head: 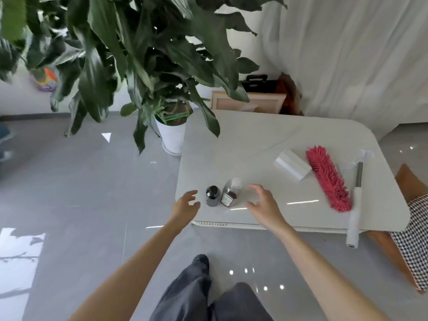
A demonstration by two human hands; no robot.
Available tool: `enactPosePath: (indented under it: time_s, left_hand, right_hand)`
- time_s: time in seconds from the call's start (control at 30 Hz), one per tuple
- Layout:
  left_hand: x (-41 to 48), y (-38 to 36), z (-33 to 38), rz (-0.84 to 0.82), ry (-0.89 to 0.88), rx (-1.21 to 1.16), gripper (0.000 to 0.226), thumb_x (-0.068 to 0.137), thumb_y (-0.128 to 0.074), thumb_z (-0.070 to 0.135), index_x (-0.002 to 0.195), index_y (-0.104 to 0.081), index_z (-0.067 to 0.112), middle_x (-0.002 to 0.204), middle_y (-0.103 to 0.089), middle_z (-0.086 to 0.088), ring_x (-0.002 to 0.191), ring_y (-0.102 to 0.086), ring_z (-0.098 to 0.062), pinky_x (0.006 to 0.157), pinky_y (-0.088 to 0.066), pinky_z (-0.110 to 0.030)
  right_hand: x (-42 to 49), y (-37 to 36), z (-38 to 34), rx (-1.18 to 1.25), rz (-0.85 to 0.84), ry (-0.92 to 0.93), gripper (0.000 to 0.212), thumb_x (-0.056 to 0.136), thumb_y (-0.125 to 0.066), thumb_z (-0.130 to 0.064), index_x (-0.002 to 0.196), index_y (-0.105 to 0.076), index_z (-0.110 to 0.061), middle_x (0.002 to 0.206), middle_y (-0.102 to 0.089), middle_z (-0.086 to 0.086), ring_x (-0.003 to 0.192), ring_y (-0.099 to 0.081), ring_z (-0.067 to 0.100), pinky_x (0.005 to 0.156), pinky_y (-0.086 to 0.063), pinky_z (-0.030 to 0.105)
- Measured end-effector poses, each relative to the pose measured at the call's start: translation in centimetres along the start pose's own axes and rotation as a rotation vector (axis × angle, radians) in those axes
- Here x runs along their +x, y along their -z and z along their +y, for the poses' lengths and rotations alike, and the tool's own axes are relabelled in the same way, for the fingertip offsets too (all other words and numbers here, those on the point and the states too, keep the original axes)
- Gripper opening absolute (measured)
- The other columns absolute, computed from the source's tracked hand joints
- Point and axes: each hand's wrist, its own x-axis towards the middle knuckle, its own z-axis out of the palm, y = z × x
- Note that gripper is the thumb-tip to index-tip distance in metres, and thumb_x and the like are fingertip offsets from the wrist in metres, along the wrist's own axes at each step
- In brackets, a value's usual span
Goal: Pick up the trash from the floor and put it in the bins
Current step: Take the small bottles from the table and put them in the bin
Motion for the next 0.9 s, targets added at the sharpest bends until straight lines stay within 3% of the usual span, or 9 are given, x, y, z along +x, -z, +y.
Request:
enactPosePath:
  time_s: [0.13,0.23,0.37,0.5,0.6,0.67,0.73,0.8,0.9]
  left_hand:
    - [5.1,-2.1,1.2,-0.051,0.013,0.188,0.05,0.091,-0.053,0.019,0.14,-0.04,0.026,0.138,-0.048,-0.005,0.117,-0.054,-0.022,0.095,-0.043,-0.03]
    - [8.7,-4.4,0.9,-0.066,0.031,0.298,0.056,0.091,-0.055,0.019,0.143,-0.036,0.026,0.14,-0.043,-0.009,0.115,-0.055,-0.025,0.093,-0.044,-0.03]
    - [12.0,-7.5,-0.4,-0.081,0.04,0.379,0.061,0.089,-0.059,0.02,0.144,-0.034,0.027,0.142,-0.037,-0.011,0.119,-0.051,-0.028,0.096,-0.041,-0.028]
    - [14.8,-10.4,-1.7,0.001,0.073,0.405,0.058,0.088,-0.061,0.023,0.141,-0.038,0.029,0.13,-0.038,-0.012,0.113,-0.051,-0.03,0.094,-0.046,-0.034]
    - [16.0,-11.7,-2.3,0.075,0.054,0.463,0.041,0.091,-0.057,0.022,0.13,-0.049,0.027,0.118,-0.042,-0.01,0.1,-0.052,-0.029,0.079,-0.046,-0.033]
    - [16.3,-12.2,-2.5,0.112,0.051,0.491,0.031,0.092,-0.055,0.019,0.123,-0.052,0.023,0.112,-0.043,-0.01,0.09,-0.052,-0.029,0.071,-0.045,-0.034]
    - [15.9,-12.2,-2.6,0.135,0.058,0.497,0.028,0.093,-0.054,0.018,0.12,-0.05,0.02,0.109,-0.042,-0.01,0.083,-0.05,-0.028,0.068,-0.044,-0.035]
    - [14.6,-11.8,-2.5,0.176,0.089,0.453,0.027,0.094,-0.052,0.019,0.12,-0.048,0.02,0.109,-0.041,-0.01,0.079,-0.047,-0.026,0.064,-0.042,-0.035]
    - [11.0,-10.5,-2.2,0.266,0.154,0.342,0.029,0.094,-0.05,0.022,0.123,-0.044,0.021,0.11,-0.041,-0.009,0.078,-0.051,-0.03,0.066,-0.05,-0.04]
  right_hand:
    - [6.2,-0.4,1.0,-0.13,-0.074,0.06,0.051,0.088,-0.054,-0.011,0.134,-0.045,-0.029,0.139,-0.041,0.003,0.129,-0.039,0.023,0.102,-0.033,0.025]
    - [10.7,-1.4,2.3,-0.256,-0.169,0.087,0.052,0.09,-0.052,-0.014,0.138,-0.041,-0.034,0.148,-0.029,0.004,0.131,-0.037,0.03,0.104,-0.036,0.034]
    - [14.2,-2.8,4.0,-0.427,-0.275,0.164,0.052,0.092,-0.049,-0.014,0.138,-0.039,-0.037,0.155,-0.019,0.002,0.132,-0.035,0.03,0.096,-0.042,0.037]
    - [16.6,-4.3,6.7,-0.546,-0.319,0.311,0.043,0.091,-0.049,-0.005,0.128,-0.049,-0.028,0.143,-0.032,-0.003,0.121,-0.043,0.025,0.077,-0.046,0.033]
    - [17.7,-4.9,8.1,-0.566,-0.327,0.406,0.038,0.084,-0.048,0.005,0.111,-0.051,-0.022,0.123,-0.04,0.001,0.102,-0.053,0.025,0.067,-0.049,0.034]
    - [18.1,-4.9,8.6,-0.57,-0.339,0.47,0.03,0.084,-0.047,0.001,0.103,-0.051,-0.022,0.113,-0.041,0.0,0.091,-0.057,0.025,0.066,-0.05,0.036]
    - [17.9,-4.5,8.2,-0.527,-0.356,0.525,0.014,0.088,-0.042,-0.018,0.09,-0.051,-0.028,0.108,-0.044,-0.001,0.091,-0.058,0.027,0.068,-0.047,0.037]
    - [17.4,-3.7,7.9,-0.586,-0.33,0.618,0.014,0.088,-0.034,-0.031,0.08,-0.046,-0.032,0.106,-0.045,-0.001,0.094,-0.058,0.027,0.065,-0.039,0.033]
    - [16.0,-2.5,6.9,-0.596,-0.427,0.645,0.019,0.092,-0.035,-0.02,0.086,-0.047,-0.032,0.109,-0.042,-0.001,0.098,-0.057,0.026,0.068,-0.038,0.028]
